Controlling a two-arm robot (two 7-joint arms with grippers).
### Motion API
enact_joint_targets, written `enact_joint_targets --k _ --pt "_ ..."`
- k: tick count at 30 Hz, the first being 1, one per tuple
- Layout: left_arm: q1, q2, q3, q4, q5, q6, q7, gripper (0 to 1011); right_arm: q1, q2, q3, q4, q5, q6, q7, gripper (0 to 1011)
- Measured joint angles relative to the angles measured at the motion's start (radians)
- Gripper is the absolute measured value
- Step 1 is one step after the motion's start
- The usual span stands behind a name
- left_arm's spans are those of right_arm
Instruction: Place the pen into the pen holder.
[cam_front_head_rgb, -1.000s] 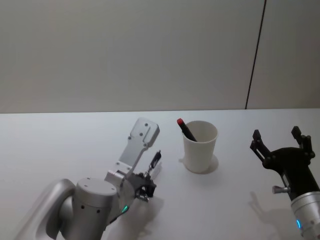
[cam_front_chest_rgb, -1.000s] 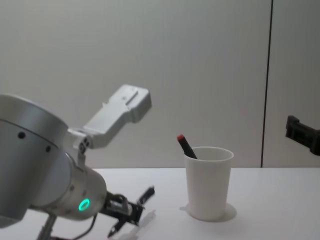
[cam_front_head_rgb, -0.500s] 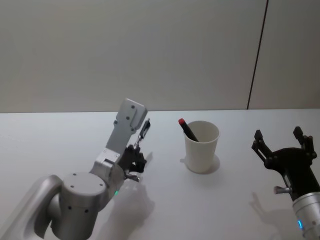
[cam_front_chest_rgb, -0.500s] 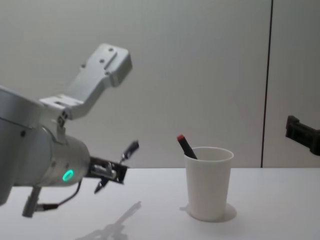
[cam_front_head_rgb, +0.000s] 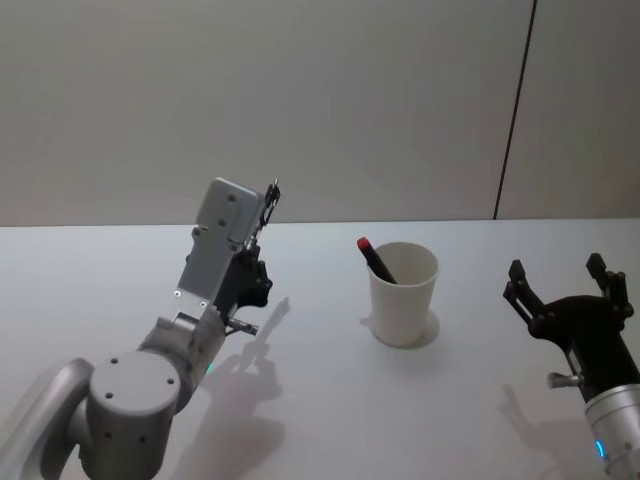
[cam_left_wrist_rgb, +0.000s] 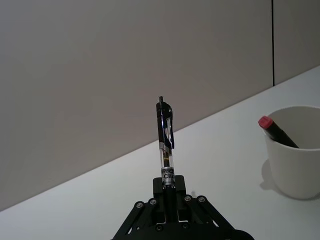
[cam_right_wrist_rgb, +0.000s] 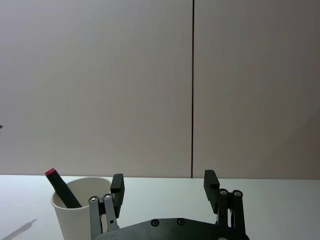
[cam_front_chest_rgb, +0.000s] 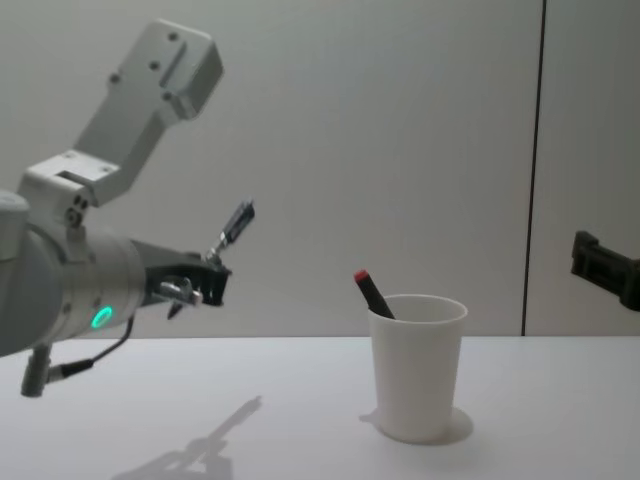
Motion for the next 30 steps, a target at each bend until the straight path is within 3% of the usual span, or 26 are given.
enact_joint_targets --k 12,14,15,16,22,23,30 --pt "0.017 0.029 -0.022 0.024 0.004 -0.249 -0.043 138 0.000 0.000 0.000 0.000 0.000 0.000 0.000 1002" --pt "0.019 0.035 -0.027 0.038 0.001 -0.323 -0.068 138 0.000 0.000 0.000 0.000 0.000 0.000 0.000 1002" --pt "0.019 0.035 -0.027 0.038 0.001 -0.323 -0.068 138 0.000 0.000 0.000 0.000 0.000 0.000 0.000 1002" --pt "0.019 0.038 -0.029 0.046 -0.002 -0.363 -0.083 138 0.000 0.000 0.000 0.000 0.000 0.000 0.000 1001" --pt "0.018 0.047 -0.037 0.073 -0.015 -0.478 -0.138 138 0.000 0.000 0.000 0.000 0.000 0.000 0.000 1002" --pt "0.016 0.051 -0.041 0.088 -0.025 -0.546 -0.176 138 0.000 0.000 0.000 0.000 0.000 0.000 0.000 1001" --pt "0.007 0.059 -0.048 0.128 -0.053 -0.678 -0.271 138 0.000 0.000 0.000 0.000 0.000 0.000 0.000 1001"
